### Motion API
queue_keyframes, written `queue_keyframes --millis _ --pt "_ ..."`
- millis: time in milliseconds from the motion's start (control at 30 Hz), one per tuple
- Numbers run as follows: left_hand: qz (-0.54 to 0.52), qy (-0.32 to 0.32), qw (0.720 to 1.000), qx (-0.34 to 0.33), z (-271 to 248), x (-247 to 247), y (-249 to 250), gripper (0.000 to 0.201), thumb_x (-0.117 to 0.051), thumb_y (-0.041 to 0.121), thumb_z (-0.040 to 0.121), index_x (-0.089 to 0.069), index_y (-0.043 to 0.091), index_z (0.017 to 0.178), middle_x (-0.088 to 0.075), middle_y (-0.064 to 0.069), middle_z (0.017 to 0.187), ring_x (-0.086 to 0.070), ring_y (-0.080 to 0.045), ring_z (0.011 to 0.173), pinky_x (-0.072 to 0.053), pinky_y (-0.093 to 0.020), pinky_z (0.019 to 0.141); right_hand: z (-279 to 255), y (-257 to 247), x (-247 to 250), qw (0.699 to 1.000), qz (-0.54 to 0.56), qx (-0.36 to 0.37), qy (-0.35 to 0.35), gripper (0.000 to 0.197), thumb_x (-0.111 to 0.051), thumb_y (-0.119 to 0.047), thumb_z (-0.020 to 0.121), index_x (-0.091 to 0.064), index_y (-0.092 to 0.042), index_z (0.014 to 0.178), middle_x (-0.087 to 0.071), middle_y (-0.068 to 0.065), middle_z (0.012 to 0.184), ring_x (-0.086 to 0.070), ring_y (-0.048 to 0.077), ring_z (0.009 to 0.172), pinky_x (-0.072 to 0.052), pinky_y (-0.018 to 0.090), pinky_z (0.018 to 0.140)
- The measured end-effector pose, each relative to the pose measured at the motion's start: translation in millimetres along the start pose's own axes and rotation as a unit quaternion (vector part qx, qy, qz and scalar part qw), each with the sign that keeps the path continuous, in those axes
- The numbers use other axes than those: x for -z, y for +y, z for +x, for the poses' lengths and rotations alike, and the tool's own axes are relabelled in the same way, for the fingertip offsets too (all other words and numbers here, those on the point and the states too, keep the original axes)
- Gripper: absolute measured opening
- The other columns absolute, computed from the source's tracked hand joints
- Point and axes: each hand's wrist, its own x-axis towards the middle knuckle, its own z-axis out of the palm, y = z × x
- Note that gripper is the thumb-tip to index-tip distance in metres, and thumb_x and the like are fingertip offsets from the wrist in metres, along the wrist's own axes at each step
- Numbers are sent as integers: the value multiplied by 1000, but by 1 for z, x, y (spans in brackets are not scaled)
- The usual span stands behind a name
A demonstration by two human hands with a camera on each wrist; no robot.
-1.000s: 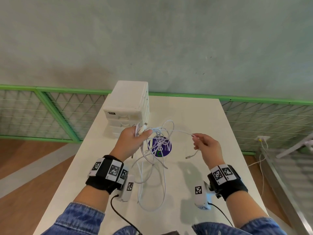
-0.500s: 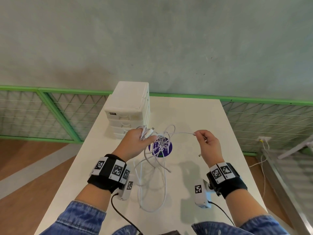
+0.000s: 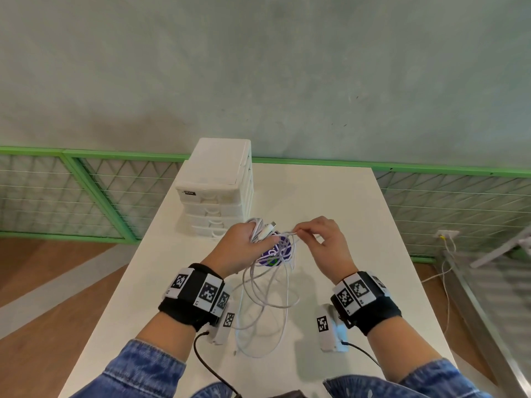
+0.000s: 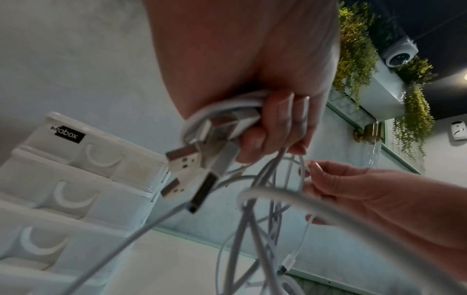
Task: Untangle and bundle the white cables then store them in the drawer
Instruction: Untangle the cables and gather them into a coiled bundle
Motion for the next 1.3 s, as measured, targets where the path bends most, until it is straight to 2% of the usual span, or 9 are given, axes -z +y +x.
queue_keyframes --millis 300,400,500,600,700,833,900,1067,1300 --pt "-74 10 997 16 -2 -3 6 28 -65 25 88 -52 22 63 -51 17 42 -46 3 41 -31 -11 46 -1 -13 -8 1000 8 -10 6 28 -73 -22 78 -67 -34 103 -48 -6 96 -47 6 96 -35 7 86" --pt "-114 24 993 33 -2 -3 5 25 -63 24 88 -53 12 68 -46 14 40 -40 -1 38 -30 -18 47 -2 -14 -5 997 26 -54 48 49 -75 -27 76 -53 -32 119 -44 -15 102 -45 -6 98 -33 -1 83" --pt "-166 47 983 66 1 -2 0 31 -63 24 88 -55 -5 79 -40 11 39 -34 -7 37 -28 -23 46 -7 -12 -3 995 38 -54 76 22 -72 -29 79 -58 -27 97 -56 -9 92 -52 3 84 -40 10 75" --pt "-190 74 976 72 2 -1 -1 37 -62 23 89 -55 -14 85 -39 9 36 -34 -7 34 -27 -22 46 -14 -12 -5 986 93 -107 -90 17 -69 -36 81 -62 -24 71 -61 -5 68 -52 7 62 -43 23 65" --pt "-186 89 976 66 3 -1 -1 37 -62 23 89 -55 -13 85 -39 9 35 -35 -5 34 -28 -24 48 -26 -9 -16 945 96 -148 -277 15 -75 -36 73 -63 -27 71 -66 1 73 -61 13 65 -51 29 68" --pt "-181 90 977 63 2 -1 -3 40 -62 25 89 -54 -14 83 -38 8 36 -35 -8 35 -30 -24 48 -32 -7 -23 930 98 -160 -317 13 -70 -11 78 -66 -20 70 -67 11 69 -62 19 61 -56 33 66" --pt "-192 98 974 67 2 0 -6 37 -62 23 89 -56 -12 82 -37 8 37 -33 -10 36 -28 -24 47 -31 -3 -21 933 87 -161 -308 5 -67 -8 81 -69 -9 76 -66 4 63 -61 16 57 -54 30 66" --pt "-171 140 973 74 3 14 -10 27 -63 22 89 -60 5 68 -41 8 41 -36 -10 39 -30 -26 48 -27 32 -7 960 -36 -198 -192 11 -66 -21 83 -73 -21 75 -69 -9 66 -66 11 74 -47 28 79" --pt "-108 265 953 94 0 17 -22 39 -62 25 86 -51 -9 72 -44 -11 61 -38 -20 55 -32 -29 52 -30 69 22 938 -98 -320 -91 12 -63 -26 85 -66 -26 73 -72 -4 76 -63 17 78 -43 26 67"
